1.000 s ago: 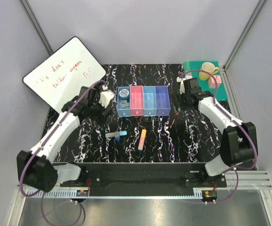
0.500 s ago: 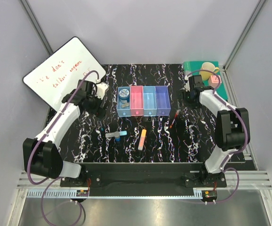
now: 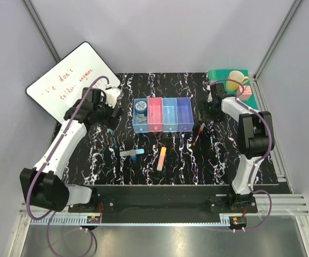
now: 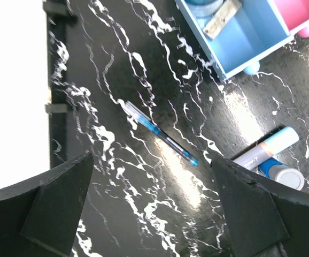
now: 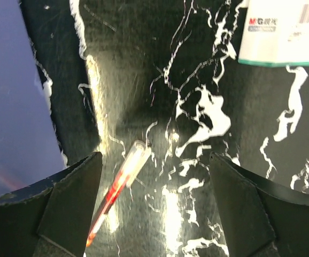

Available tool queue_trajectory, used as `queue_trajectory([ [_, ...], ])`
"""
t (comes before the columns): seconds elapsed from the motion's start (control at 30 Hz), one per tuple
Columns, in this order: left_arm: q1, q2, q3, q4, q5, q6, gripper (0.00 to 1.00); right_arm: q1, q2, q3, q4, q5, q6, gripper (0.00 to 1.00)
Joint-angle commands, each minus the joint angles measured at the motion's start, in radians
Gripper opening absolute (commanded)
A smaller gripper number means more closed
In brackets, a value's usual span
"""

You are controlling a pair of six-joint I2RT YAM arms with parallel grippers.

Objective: Sort the stationery into containers
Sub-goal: Pick up the pen from the center of the board.

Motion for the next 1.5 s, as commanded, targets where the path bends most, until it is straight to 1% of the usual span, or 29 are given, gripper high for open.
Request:
queue_trajectory([
  [0.0, 0.006, -0.05, 0.06, 0.044, 0.028, 0.058, 0.99, 0.003, 0.032, 0.045, 0.024, 0.023, 0.023, 0.85],
  [0.1, 0.007, -0.057, 0.077, 0.044, 0.03, 0.073, 0.99, 0.006, 0.045, 0.043, 0.024, 0.029, 0.029, 0.83],
  [0.2, 0.007, -0.055, 0.089, 0.045, 0.038, 0.078, 0.99, 0.006, 0.039, 0.027, 0.019, 0.04, 0.024, 0.79],
  [0.37, 0.007, -0.057, 0.086, 0.044, 0.031, 0.108, 0.99, 0.012, -0.009, -0.018, 0.012, 0.058, 0.027, 0.75],
  [0.6, 0.006, -0.066, 0.095, 0.044, 0.042, 0.107, 0.99, 0.046, -0.069, -0.073, 0.001, 0.049, 0.026, 0.74],
  [0.77, 0.007, -0.07, 0.097, 0.044, 0.045, 0.11, 0.99, 0.082, -0.087, -0.087, 0.002, 0.048, 0.021, 0.74],
  [0.83, 0.006, -0.07, 0.1, 0.044, 0.048, 0.11, 0.99, 0.089, -0.086, -0.091, 0.001, 0.048, 0.02, 0.72],
  [0.9, 0.007, -0.073, 0.105, 0.044, 0.051, 0.112, 0.99, 0.095, -0.08, -0.095, 0.007, 0.049, 0.02, 0.69],
  [0.97, 0.006, -0.075, 0.103, 0.044, 0.05, 0.113, 0.99, 0.095, -0.074, -0.099, 0.016, 0.049, 0.014, 0.67],
  [1.03, 0.006, -0.08, 0.105, 0.044, 0.051, 0.118, 0.99, 0.096, -0.064, -0.099, 0.022, 0.064, 0.008, 0.63],
  [1.1, 0.006, -0.083, 0.106, 0.044, 0.05, 0.125, 0.99, 0.095, -0.055, -0.098, 0.027, 0.07, 0.003, 0.62],
  [1.37, 0.007, -0.092, 0.114, 0.039, 0.051, 0.132, 0.99, 0.095, -0.026, -0.09, 0.044, 0.077, -0.003, 0.43],
  [1.47, 0.006, -0.096, 0.111, 0.036, 0.059, 0.125, 0.99, 0.09, -0.017, -0.093, 0.05, 0.074, -0.008, 0.39],
])
